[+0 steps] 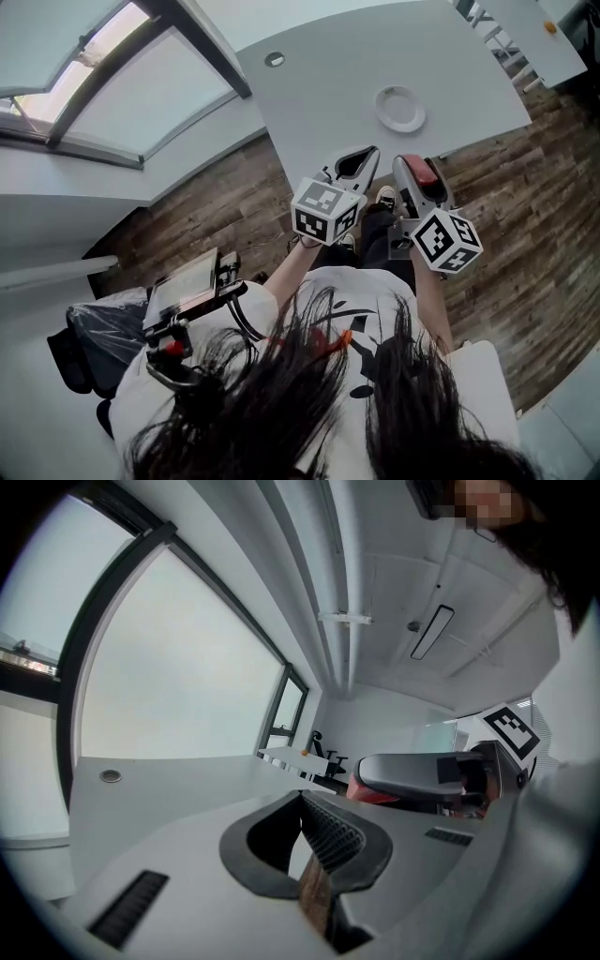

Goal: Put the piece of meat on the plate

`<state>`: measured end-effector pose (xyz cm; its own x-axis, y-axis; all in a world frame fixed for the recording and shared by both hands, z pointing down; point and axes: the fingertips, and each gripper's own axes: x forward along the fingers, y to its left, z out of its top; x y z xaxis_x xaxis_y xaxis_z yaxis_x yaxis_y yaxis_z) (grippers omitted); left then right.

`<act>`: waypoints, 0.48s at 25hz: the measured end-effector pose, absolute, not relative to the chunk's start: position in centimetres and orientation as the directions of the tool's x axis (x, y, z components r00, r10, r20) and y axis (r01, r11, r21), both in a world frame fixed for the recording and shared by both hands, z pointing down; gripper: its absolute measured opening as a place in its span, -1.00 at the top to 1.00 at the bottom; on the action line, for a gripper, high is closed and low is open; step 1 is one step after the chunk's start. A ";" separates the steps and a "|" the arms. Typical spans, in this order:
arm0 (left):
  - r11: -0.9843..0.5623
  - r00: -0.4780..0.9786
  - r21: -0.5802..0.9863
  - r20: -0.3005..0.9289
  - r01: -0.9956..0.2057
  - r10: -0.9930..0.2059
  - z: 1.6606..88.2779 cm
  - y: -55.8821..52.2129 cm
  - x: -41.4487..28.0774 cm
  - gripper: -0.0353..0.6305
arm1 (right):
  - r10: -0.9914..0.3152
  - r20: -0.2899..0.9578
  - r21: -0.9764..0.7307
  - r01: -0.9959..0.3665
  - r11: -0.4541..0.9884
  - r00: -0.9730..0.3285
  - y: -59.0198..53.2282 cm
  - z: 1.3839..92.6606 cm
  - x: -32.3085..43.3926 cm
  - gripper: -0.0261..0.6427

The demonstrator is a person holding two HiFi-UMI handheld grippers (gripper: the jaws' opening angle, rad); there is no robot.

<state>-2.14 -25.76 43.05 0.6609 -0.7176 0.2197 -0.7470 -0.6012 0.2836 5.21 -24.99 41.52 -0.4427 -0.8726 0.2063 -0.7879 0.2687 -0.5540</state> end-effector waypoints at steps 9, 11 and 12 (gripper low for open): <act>-0.561 0.618 0.269 0.234 -0.783 -0.750 42.9 -28.4 -3.3 0.88 | -0.856 0.197 -0.567 -0.768 0.298 -0.478 -28.2 41.5 4.7 -0.06; -0.551 0.610 0.272 0.246 -0.789 -0.753 43.5 -30.4 -2.9 0.88 | -0.849 0.207 -0.568 -0.767 0.300 -0.486 -30.3 42.1 5.1 -0.06; -0.547 0.607 0.272 0.257 -0.792 -0.752 44.0 -31.5 -2.6 0.88 | -0.846 0.216 -0.571 -0.766 0.296 -0.488 -31.4 42.6 5.5 -0.06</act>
